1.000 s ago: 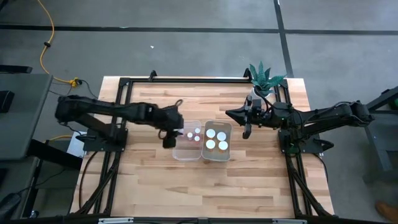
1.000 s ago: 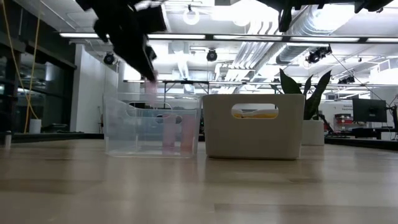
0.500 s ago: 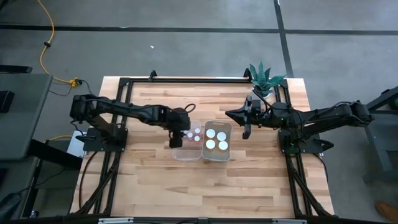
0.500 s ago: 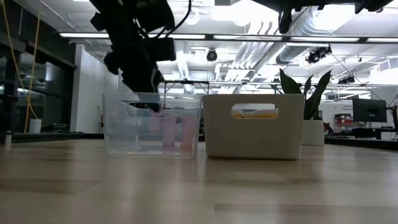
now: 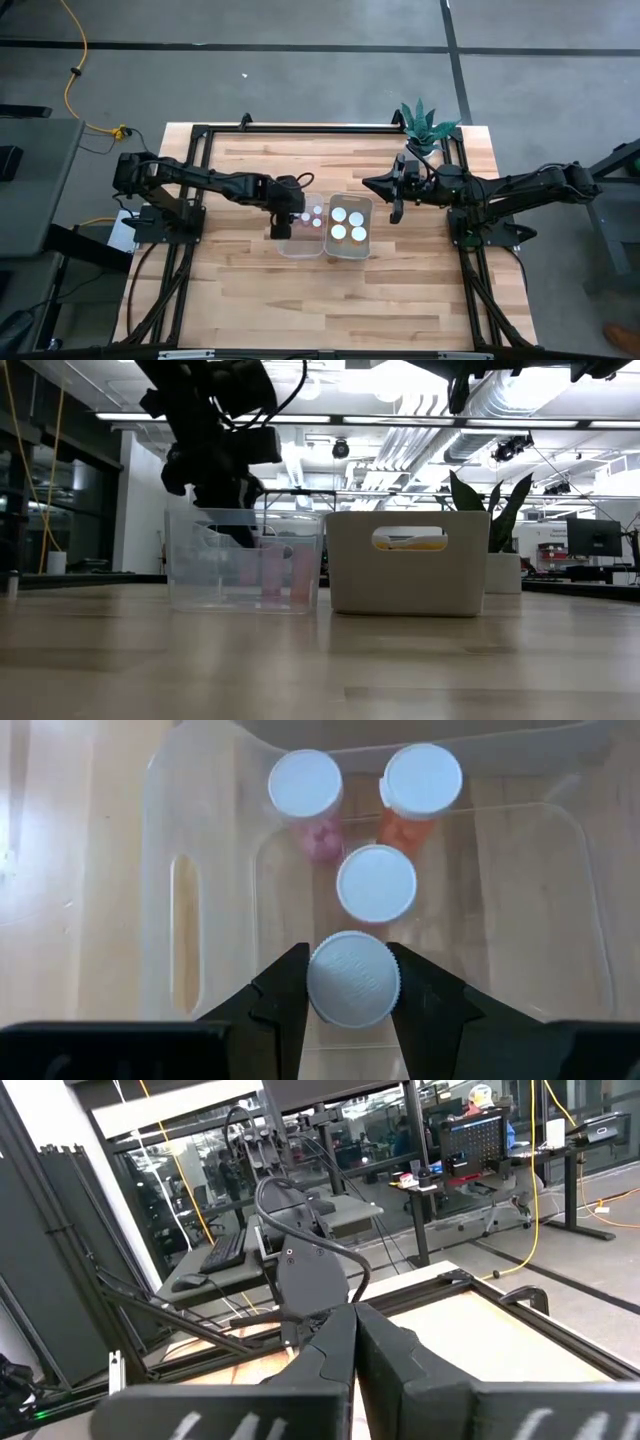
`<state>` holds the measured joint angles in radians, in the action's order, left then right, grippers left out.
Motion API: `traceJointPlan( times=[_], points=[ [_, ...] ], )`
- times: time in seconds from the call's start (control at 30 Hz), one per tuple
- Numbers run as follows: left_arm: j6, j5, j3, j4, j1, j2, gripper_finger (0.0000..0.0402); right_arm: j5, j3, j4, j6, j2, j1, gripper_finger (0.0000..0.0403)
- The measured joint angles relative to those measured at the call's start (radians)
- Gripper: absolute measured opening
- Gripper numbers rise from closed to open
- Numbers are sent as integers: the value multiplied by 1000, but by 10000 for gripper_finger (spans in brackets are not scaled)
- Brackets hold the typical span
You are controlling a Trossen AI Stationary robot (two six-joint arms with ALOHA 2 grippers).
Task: Pick and place medicine bottles into bin by pill shape (circle, oval)
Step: Put the small pink pill bottle into the transparent bin
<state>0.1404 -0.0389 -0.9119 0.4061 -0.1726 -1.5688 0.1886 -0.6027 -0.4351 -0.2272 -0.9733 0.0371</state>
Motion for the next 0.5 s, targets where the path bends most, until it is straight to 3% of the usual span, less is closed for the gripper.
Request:
traceJointPlan(
  times=[0.5],
  points=[
    [10, -8, -2, 5, 3, -59, 116, 0, 0, -2, -1, 0, 0, 0]
  ],
)
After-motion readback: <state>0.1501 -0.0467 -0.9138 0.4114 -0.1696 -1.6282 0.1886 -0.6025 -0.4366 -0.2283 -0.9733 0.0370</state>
